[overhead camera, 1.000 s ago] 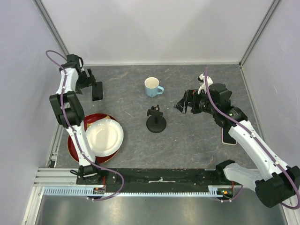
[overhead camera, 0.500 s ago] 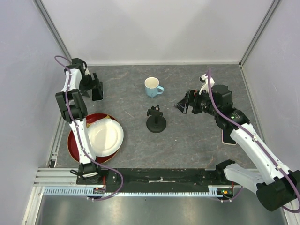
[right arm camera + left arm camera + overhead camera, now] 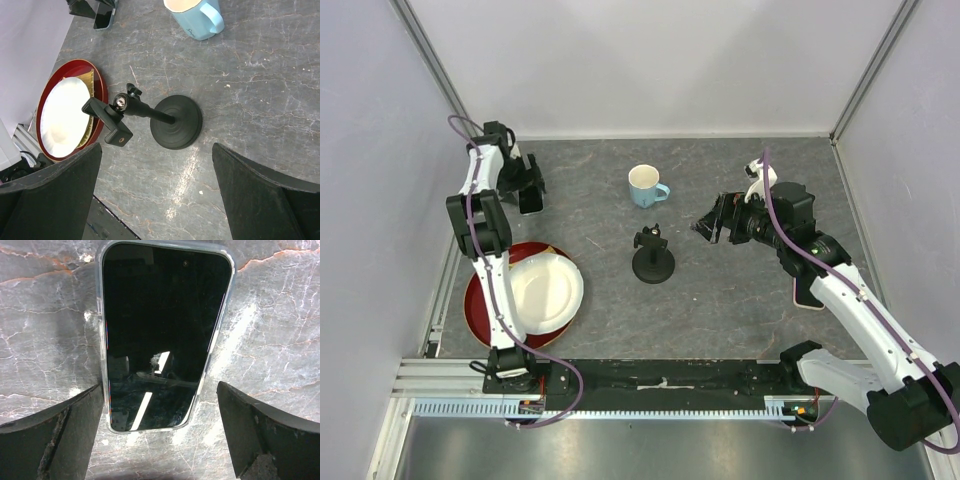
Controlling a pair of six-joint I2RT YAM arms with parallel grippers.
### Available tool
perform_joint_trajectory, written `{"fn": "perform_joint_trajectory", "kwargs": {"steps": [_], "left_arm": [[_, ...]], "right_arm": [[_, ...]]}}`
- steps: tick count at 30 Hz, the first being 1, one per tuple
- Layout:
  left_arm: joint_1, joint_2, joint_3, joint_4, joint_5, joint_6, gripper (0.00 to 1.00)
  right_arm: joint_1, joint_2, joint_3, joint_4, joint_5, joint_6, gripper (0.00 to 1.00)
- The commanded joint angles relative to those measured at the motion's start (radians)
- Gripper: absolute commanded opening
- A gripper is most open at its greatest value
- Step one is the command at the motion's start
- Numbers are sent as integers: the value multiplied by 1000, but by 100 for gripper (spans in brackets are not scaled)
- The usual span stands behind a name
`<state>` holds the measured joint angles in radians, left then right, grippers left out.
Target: Place the phone on the phone stand
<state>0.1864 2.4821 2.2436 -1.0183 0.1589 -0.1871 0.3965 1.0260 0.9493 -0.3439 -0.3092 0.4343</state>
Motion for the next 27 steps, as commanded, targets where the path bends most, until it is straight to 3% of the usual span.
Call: {"fn": "perform_joint_trajectory", "kwargs": {"steps": [1, 5, 8, 19, 22, 24, 25, 26, 27], "left_arm": [[-31, 53, 74, -12, -65, 14, 100], [-70, 78, 90, -35, -238, 35, 100], [-87, 96, 93, -48, -292, 37, 99], [-93, 132, 119, -85, -320, 38, 77], [-93, 147, 128, -103, -335, 46, 62], [-94, 143, 126, -111, -346, 51, 39], [-93, 127, 123, -111, -348, 48, 16], [-93, 118, 122, -111, -346, 41, 2], [-93, 109, 122, -109, -341, 38, 2]], "right_arm": [[-1, -10, -4, 49, -4, 12, 98], [-1, -9, -7, 51, -4, 11, 98], [-1, -4, -9, 51, -4, 9, 98], [1, 0, -1, 51, -10, 7, 98], [-1, 3, 2, 51, -11, 7, 98], [-2, 5, 5, 49, -16, 9, 98], [-1, 8, 6, 49, -18, 9, 98], [-1, 11, 9, 46, -19, 9, 98], [-1, 13, 11, 40, -19, 9, 98]]}}
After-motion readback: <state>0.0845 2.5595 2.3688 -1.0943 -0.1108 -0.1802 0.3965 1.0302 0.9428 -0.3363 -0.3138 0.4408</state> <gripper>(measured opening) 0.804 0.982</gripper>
